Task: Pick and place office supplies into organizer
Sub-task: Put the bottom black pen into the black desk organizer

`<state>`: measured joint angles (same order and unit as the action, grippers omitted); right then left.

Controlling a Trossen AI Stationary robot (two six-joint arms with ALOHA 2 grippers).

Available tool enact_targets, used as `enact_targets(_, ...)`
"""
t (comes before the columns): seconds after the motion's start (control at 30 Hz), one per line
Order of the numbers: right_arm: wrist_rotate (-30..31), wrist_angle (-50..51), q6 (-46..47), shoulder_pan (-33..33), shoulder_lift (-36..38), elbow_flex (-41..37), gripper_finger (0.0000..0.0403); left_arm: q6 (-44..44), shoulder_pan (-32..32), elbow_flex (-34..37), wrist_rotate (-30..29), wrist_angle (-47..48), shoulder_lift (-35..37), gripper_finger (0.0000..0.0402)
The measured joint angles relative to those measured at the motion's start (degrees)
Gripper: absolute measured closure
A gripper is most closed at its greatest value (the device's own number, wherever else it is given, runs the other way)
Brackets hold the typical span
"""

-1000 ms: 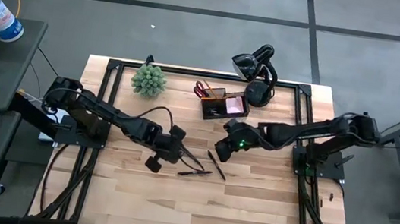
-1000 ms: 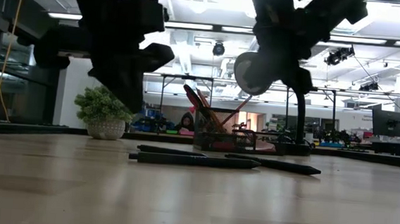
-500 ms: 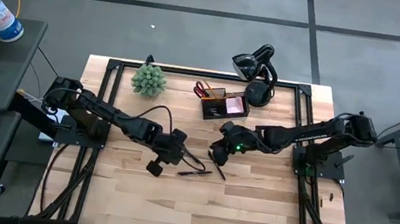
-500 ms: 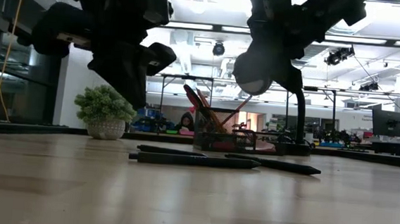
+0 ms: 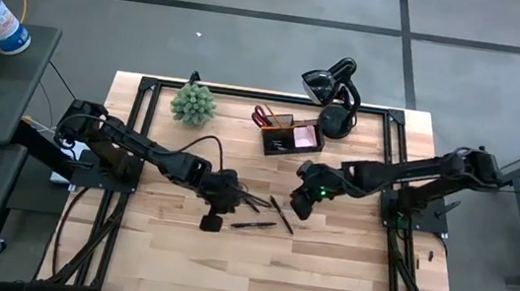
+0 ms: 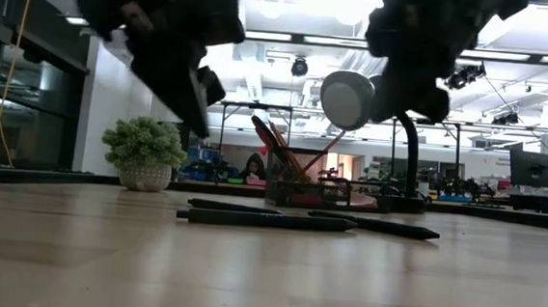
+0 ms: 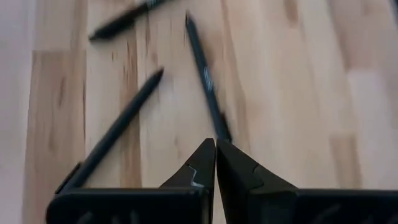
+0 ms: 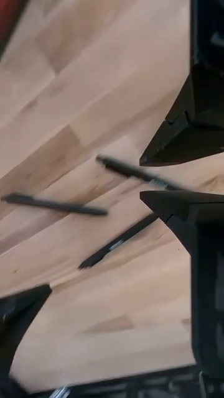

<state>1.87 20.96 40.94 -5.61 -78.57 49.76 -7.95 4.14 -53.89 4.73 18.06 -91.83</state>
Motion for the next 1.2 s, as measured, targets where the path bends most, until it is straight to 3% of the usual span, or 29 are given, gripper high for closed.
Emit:
enact_targets(0.13, 1.13, 7.49, -1.54, 0.0, 3.44, 0.0, 0.0336, -2.83, 0.11, -0.04, 0.39, -5.75, 0.0, 0.0397)
enact_targets(0.47, 5.88, 21.9, -11.17, 0.0, 11.31, 0.0, 0.0336, -7.71, 0.48, -0.08, -0.39, -8.22, -3.29, 0.0382)
enact_targets(0.7, 6.66, 23.96, -15.87, 0.09, 14.69, 0.0, 0.0336, -11.53, 0.84, -1.3, 1.58, -8.93, -8.13, 0.0376)
enact_targets(0.97, 7.04, 23.5, -20.86, 0.09, 15.04, 0.0, 0.0336, -16.84, 1.26, -1.36, -2.53, -9.07, -8.5, 0.037)
enact_targets(1.2, 8.85, 22.81, -23.25, 0.09, 15.04, 0.0, 0.0336, -22.21, 5.38, -1.36, -5.63, -11.01, -8.5, 0.0364)
